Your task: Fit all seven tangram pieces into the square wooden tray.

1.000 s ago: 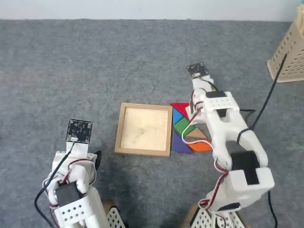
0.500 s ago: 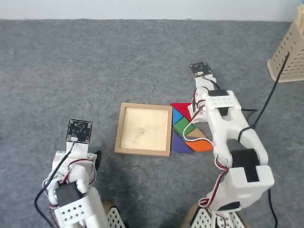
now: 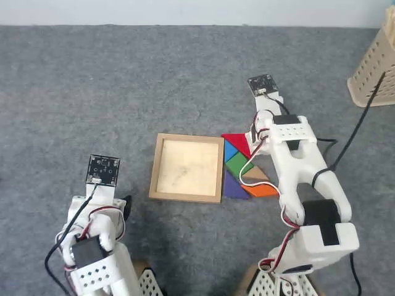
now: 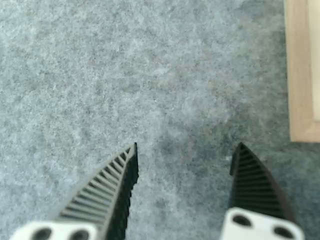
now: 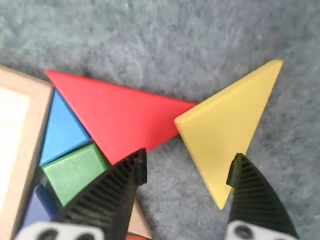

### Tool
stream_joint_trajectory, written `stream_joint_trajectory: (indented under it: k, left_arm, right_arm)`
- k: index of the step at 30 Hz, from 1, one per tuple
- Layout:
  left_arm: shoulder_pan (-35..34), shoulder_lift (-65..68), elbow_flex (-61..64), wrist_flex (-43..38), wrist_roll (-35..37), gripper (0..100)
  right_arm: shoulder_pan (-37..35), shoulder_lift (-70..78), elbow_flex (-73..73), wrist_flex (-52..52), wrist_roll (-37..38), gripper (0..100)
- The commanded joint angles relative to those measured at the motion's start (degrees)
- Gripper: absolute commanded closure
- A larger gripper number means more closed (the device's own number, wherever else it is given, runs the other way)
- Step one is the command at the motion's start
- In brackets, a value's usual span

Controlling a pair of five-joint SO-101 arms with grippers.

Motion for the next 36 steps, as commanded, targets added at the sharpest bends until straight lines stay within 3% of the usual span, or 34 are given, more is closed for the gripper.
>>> stream_joint_trajectory:
  k: [1,4,12,18,36]
  left_arm:
    - [-0.3,-0.9,-0.5,0.2,-0.5,72]
    - [-0.3,-0.9,-0.5,0.2,-0.5,72]
    - [-0.3,-0.9,-0.5,0.2,-0.5,72]
    - [-0.3,-0.9,-0.5,0.2,-0.5,72]
    - [-0.3,-0.9,-0.5,0.2,-0.5,72]
  right_arm:
    - [0.7,-1.9,-5.2,0.8,1.6,70.7]
    - [0.7,1.8,-8.5,0.9,1.5,66.2]
    - [3.0,14.8,-23.4,7.1,1.2,66.5]
    - [5.3,21.6,-26.8,7.5,1.2,67.1]
    - [5.0,21.4,-25.1,11.3,-1.8,92.3]
